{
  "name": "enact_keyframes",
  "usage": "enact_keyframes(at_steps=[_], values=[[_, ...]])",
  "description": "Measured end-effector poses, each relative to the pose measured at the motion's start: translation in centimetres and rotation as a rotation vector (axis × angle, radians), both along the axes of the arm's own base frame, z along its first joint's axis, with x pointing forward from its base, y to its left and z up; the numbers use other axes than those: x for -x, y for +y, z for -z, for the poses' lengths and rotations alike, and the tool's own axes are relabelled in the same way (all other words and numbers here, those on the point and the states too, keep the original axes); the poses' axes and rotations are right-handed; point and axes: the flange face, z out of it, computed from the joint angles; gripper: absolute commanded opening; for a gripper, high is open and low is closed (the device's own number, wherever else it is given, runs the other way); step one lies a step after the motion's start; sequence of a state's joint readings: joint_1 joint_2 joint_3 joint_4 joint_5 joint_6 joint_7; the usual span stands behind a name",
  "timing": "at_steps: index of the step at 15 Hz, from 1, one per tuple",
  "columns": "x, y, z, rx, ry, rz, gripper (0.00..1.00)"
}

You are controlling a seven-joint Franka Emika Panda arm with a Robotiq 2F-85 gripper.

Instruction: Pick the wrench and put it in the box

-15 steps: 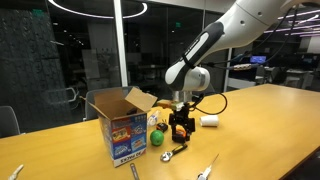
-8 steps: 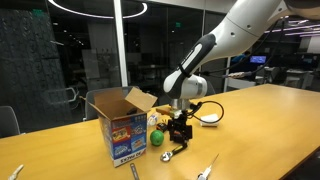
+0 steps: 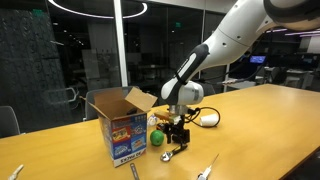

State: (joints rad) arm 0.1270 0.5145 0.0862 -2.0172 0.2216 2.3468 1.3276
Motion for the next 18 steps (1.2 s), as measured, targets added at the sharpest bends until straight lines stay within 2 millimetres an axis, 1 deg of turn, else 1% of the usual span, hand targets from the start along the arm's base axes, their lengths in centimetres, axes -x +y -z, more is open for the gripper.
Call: enact_keyframes(at_steps=[5,9,10,11,12,15,18], values=[[-0.8,-0.9,2.6,0.001,0.017,-0.022,1.0],[-1.7,-1.5,3.7,0.003,0.016,-0.032,1.0],[-1.9,-1.7,3.9,0.004,0.015,-0.033,0.75],[-2.0,-1.8,4.0,0.004,0.013,-0.037,0.74],[-2.2,-1.9,4.0,0.006,0.011,-0.042,0.68],[-2.8,-1.9,3.7,0.006,-0.005,-0.058,0.42],[-3.1,-2.0,3.4,0.008,-0.014,-0.064,0.22]])
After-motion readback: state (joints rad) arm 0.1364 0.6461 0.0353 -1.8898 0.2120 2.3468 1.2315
